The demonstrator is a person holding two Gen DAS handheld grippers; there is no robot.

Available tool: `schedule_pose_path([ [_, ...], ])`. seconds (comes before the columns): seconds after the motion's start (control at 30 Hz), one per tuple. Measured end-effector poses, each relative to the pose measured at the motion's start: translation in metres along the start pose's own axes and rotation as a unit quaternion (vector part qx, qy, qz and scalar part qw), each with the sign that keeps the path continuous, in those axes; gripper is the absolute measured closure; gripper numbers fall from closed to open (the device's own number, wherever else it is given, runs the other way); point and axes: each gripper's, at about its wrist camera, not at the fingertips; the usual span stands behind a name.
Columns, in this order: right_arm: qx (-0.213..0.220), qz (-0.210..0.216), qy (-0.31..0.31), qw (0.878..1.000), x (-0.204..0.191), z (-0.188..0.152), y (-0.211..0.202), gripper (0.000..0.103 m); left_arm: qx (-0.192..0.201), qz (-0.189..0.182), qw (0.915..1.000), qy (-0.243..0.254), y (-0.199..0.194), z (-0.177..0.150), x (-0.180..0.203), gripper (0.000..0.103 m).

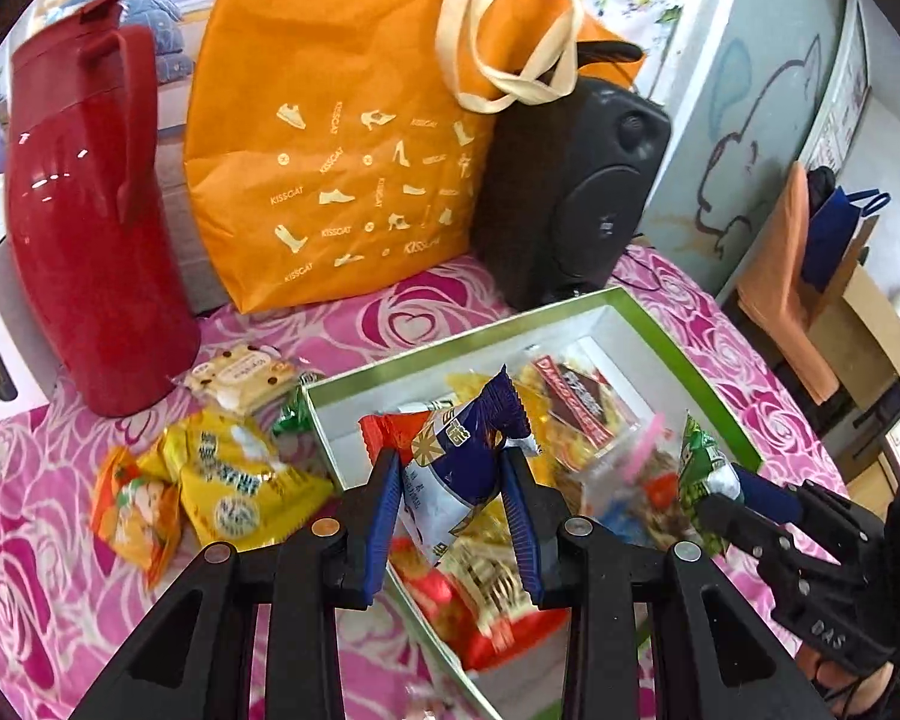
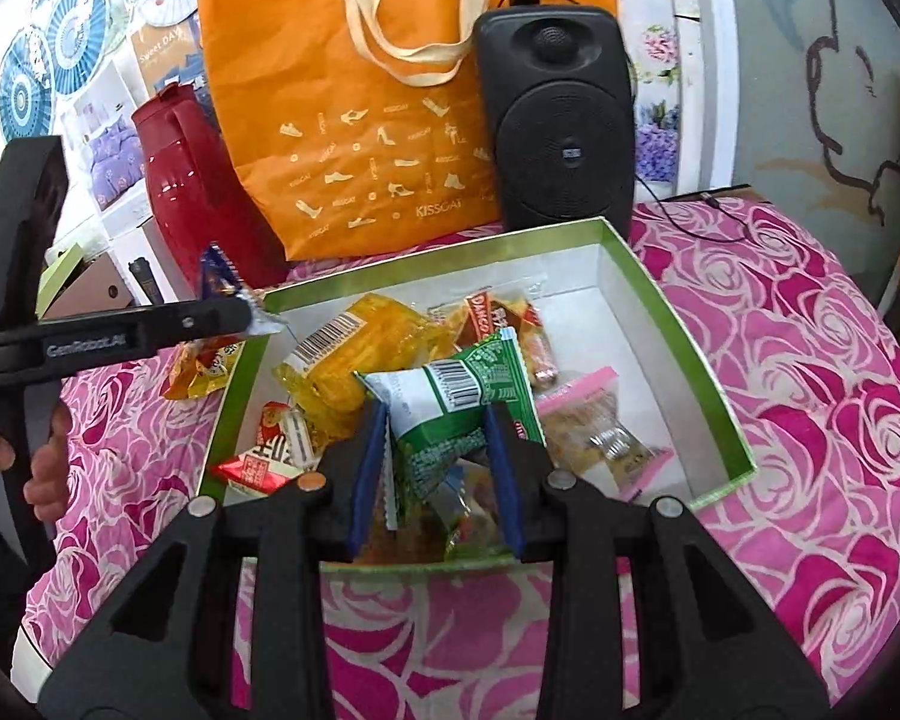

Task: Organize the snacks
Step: 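Carry both bags into the green box and open both tools, then grasp the orange apple-chip bag with the left tool while the right tool grasps a clear wrapped bar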

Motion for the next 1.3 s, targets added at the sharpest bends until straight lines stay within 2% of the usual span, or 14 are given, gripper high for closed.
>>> schedule_pose_path([
  [0.2, -0.008, 0.005, -0.013, 1.000, -0.007, 0.008, 0.027, 0.066, -0.011, -0.003, 0.9999, 0.000, 0.020, 0.005, -0.008, 0.068],
  [0.23, -0.010, 0.003, -0.015, 1.000, -0.007, 0.008, 0.032, 0.065, -0.008, -0.012, 0.9999, 0.001, 0.021, 0.004, -0.009, 0.067],
  [0.27, -0.012, 0.002, -0.017, 1.000, -0.007, 0.007, 0.035, 0.063, -0.005, -0.018, 0.9998, 0.002, 0.021, 0.003, -0.009, 0.061],
  [0.3, -0.017, 0.001, -0.020, 1.000, -0.007, 0.007, 0.037, 0.052, -0.006, -0.019, 0.9998, 0.003, 0.021, 0.002, -0.008, 0.051],
  [0.33, -0.018, -0.001, -0.023, 1.000, -0.007, 0.006, 0.038, 0.028, -0.008, -0.007, 0.9999, 0.003, 0.020, 0.001, -0.008, 0.022],
  [0.37, -0.015, -0.003, -0.025, 1.000, -0.008, 0.005, 0.037, 0.014, -0.001, 0.016, 0.9999, 0.005, 0.018, -0.001, -0.006, 0.010],
  [0.4, -0.011, -0.002, -0.026, 1.000, -0.008, 0.004, 0.035, 0.000, 0.011, 0.029, 0.9995, 0.010, 0.015, -0.002, -0.005, 0.010],
  [0.53, -0.008, 0.000, -0.022, 1.000, -0.009, 0.002, 0.030, 0.000, 0.015, 0.052, 0.9983, 0.020, 0.009, -0.004, -0.003, 0.010],
  [0.67, -0.019, 0.001, -0.011, 1.000, -0.010, 0.001, 0.027, 0.000, 0.018, 0.050, 0.9985, 0.012, -0.001, -0.008, -0.004, 0.010],
  [0.97, -0.011, 0.009, -0.015, 1.000, -0.026, -0.005, -0.001, 0.000, 0.045, 0.051, 0.9976, 0.014, -0.042, -0.022, 0.006, 0.010],
  [1.13, -0.007, 0.025, -0.034, 0.999, -0.046, -0.012, -0.017, 0.000, 0.065, 0.060, 0.9961, 0.005, -0.076, -0.035, 0.004, 0.010],
  [1.3, -0.011, 0.064, -0.058, 0.996, -0.073, -0.025, -0.029, 0.000, 0.090, 0.097, 0.9909, -0.025, -0.115, -0.056, -0.021, 0.010],
])
Point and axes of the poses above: each gripper's, at about its wrist camera, not at the fingertips, and y roughly the way its jaws point, x to its right, z to its top, and after that the axes turned 5 degrees about -z, right-handed
